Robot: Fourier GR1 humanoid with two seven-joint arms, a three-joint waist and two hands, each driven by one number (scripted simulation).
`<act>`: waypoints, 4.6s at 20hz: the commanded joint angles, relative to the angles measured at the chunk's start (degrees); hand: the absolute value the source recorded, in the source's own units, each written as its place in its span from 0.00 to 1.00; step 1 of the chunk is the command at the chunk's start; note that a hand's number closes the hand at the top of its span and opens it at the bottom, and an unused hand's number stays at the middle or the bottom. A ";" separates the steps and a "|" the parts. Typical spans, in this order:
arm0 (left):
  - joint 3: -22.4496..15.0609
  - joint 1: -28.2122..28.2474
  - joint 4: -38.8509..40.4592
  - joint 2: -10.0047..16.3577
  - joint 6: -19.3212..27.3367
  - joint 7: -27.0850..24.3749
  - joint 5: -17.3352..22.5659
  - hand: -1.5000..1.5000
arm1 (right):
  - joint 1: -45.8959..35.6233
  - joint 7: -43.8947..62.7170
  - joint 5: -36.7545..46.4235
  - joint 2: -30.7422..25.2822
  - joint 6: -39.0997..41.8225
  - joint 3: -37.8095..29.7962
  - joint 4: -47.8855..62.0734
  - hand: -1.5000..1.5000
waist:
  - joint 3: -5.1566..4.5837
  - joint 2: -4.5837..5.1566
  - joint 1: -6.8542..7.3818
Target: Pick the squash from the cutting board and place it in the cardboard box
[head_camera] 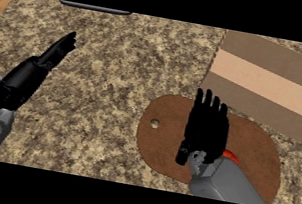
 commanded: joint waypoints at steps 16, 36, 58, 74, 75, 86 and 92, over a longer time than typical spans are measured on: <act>2.26 1.30 -1.27 -2.41 -2.14 0.41 -2.92 0.50 | 5.61 -0.22 10.61 5.17 2.66 -9.28 8.08 0.00 | 0.06 0.10 0.09; 3.22 -0.71 -2.45 -6.70 -6.18 1.24 -6.20 0.50 | 3.58 -48.05 8.24 5.13 3.91 9.72 3.21 1.00 | 0.38 0.99 4.38; 6.23 2.28 -3.18 -7.29 -5.55 1.86 -7.95 0.50 | 1.24 -58.37 -7.79 -4.08 -0.14 -19.98 -22.44 1.00 | 0.07 0.00 -0.09; 7.98 0.58 -2.27 -7.68 -8.56 1.69 -8.56 0.50 | -20.48 -69.48 -7.97 -18.03 1.19 -39.89 16.80 1.00 | 0.06 0.44 1.09; 7.90 2.55 -2.83 -7.75 -8.08 0.62 -8.88 0.50 | -17.92 -71.80 -5.37 -19.13 0.06 -38.10 19.09 1.00 | 0.07 0.57 1.47; 7.45 1.17 1.10 -9.50 -8.25 -1.56 -10.59 0.50 | -24.46 -84.34 1.28 -26.92 7.70 -32.28 45.07 1.00 | 0.07 0.82 1.87; 7.35 1.08 0.31 -10.02 -8.29 -2.06 -11.51 0.50 | -31.12 -96.39 1.32 -28.06 12.68 -31.81 57.66 0.00 | 0.11 0.92 2.23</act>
